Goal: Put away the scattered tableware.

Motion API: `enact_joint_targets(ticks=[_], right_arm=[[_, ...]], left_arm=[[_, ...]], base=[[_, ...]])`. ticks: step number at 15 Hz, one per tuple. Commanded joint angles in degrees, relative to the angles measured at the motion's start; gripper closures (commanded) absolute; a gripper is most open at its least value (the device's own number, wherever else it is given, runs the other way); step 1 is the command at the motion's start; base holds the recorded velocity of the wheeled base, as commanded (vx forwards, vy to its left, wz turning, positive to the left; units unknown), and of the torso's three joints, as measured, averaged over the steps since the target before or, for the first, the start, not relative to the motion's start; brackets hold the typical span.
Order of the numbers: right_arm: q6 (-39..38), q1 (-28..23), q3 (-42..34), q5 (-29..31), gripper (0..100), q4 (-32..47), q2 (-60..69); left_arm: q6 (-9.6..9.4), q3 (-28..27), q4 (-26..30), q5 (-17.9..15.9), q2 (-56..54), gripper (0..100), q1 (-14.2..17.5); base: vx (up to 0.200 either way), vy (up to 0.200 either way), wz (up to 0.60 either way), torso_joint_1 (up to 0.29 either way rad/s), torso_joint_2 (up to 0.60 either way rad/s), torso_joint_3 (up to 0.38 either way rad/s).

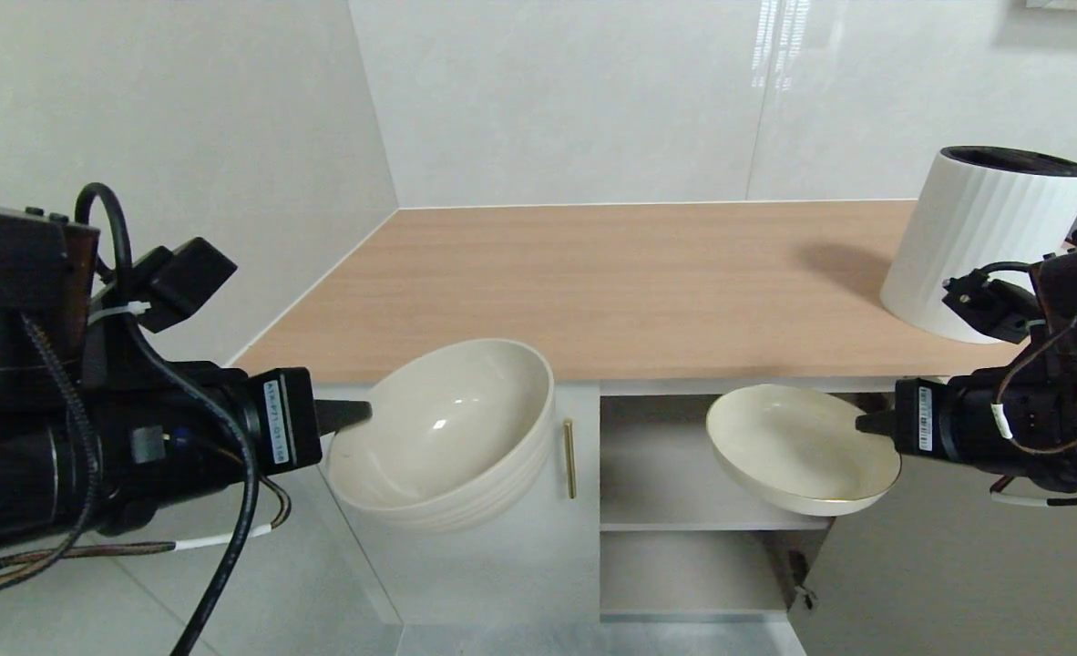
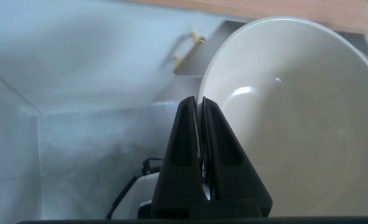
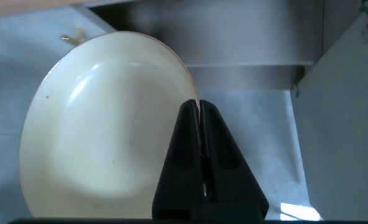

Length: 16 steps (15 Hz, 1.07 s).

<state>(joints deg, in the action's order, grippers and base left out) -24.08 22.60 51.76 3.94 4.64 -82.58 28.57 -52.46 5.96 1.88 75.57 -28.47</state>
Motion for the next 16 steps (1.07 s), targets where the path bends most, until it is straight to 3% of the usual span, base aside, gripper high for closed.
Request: enact_joint_targets(ticks=[1, 11, 16], right_arm=[[0.1, 0.1, -0.7, 0.0, 100, -0.6, -1.2], [0.4, 0.1, -2.1, 0.3, 100, -3.1, -3.3], [0.4, 0.1, -2.7, 0.3, 100, -4.6, -3.8]], left_arm=[[-0.01, 0.0, 0.0, 0.0, 0.9, 100, 0.0], [0.08, 0.0, -0.2, 0.0, 2.3, 100, 0.0], [0.08, 0.0, -0.2, 0.0, 2.3, 100, 0.0]], base=[[0.000, 0.000, 0.00, 0.000, 0.00, 0.000], [0.000, 0.000, 0.00, 0.000, 0.00, 0.000], [0.000, 0.000, 0.00, -0.133, 0.37, 0.225]])
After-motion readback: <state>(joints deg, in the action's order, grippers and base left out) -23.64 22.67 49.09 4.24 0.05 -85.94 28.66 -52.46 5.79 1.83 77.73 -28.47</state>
